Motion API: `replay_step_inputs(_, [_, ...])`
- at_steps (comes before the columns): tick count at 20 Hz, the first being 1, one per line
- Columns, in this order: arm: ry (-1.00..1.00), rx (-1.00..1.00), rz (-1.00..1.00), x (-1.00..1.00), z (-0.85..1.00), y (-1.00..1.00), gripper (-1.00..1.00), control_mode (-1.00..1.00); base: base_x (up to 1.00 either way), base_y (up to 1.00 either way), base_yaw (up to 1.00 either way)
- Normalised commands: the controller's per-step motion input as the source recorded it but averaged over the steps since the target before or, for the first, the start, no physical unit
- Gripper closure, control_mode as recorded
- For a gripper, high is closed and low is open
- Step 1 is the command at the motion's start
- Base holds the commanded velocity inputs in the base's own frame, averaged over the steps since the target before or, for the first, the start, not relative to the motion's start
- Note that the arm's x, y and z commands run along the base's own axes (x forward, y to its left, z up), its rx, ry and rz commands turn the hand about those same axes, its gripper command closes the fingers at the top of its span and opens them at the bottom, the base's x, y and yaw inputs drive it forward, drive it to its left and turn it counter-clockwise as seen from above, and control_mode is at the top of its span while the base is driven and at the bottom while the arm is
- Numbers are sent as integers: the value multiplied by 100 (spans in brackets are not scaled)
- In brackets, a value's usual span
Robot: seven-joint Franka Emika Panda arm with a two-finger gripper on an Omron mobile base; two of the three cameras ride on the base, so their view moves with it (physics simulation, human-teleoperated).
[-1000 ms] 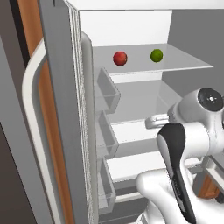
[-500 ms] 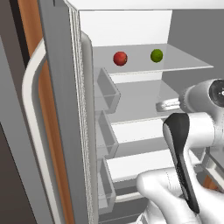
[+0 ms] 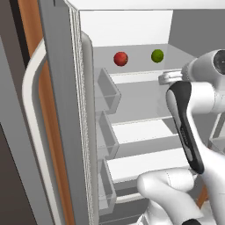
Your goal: Gather the lime and onion from the fridge and place them on a tray on the dining counter. Then gather the chicken drumsticks from the fridge and place them on the other tray.
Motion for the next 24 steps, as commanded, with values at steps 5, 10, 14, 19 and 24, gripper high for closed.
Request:
replay_step_inputs(5, [0, 5, 0, 72, 43, 0, -100, -100, 0, 0, 0])
replay_step_inputs(10, [3, 0, -2, 69, 2, 0, -100, -100, 0, 0, 0])
replay_step_inputs(14, [5, 0, 0, 70, 0, -6, -100, -100, 0, 0, 0])
replay_step_inputs(19, [0, 0, 0, 56, -3, -15, -100, -100, 0, 0, 0])
replay_step_inputs(24, [0, 0, 0, 42, -8, -10, -100, -100, 0, 0, 0])
